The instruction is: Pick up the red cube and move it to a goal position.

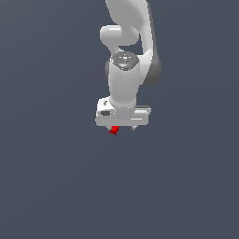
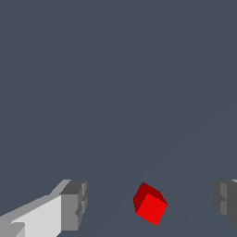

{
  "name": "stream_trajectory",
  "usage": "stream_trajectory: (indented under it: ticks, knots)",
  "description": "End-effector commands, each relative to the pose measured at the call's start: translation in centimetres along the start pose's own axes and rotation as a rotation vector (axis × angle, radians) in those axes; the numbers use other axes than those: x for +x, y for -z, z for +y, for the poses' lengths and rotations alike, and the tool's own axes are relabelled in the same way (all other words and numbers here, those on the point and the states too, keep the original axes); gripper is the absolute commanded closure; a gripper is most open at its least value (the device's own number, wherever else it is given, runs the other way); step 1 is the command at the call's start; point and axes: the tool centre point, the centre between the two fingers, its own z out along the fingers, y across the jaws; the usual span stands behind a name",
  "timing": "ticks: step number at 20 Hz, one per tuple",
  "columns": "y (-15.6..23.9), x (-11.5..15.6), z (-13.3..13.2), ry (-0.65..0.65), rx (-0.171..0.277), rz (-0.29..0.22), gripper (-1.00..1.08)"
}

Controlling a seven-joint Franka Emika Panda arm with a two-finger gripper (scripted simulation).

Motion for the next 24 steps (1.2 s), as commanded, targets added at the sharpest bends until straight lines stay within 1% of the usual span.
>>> stream_trajectory:
  ticks: [1, 6, 11, 15, 24]
  knots:
    - [0.0, 0.0, 0.0, 0.0, 0.0, 0.0, -0.92]
    - [-0.7, -0.4, 0.3, -0.023, 0.0, -0.002, -0.92]
    - [-2.7, -1.7, 1.1, -0.091, 0.0, -0.008, -0.92]
    - [-5.2, -3.5, 2.0, -0.177, 0.0, -0.015, -0.92]
    - [-12.0, -8.5, 3.6, -0.406, 0.001, -0.035, -0.92]
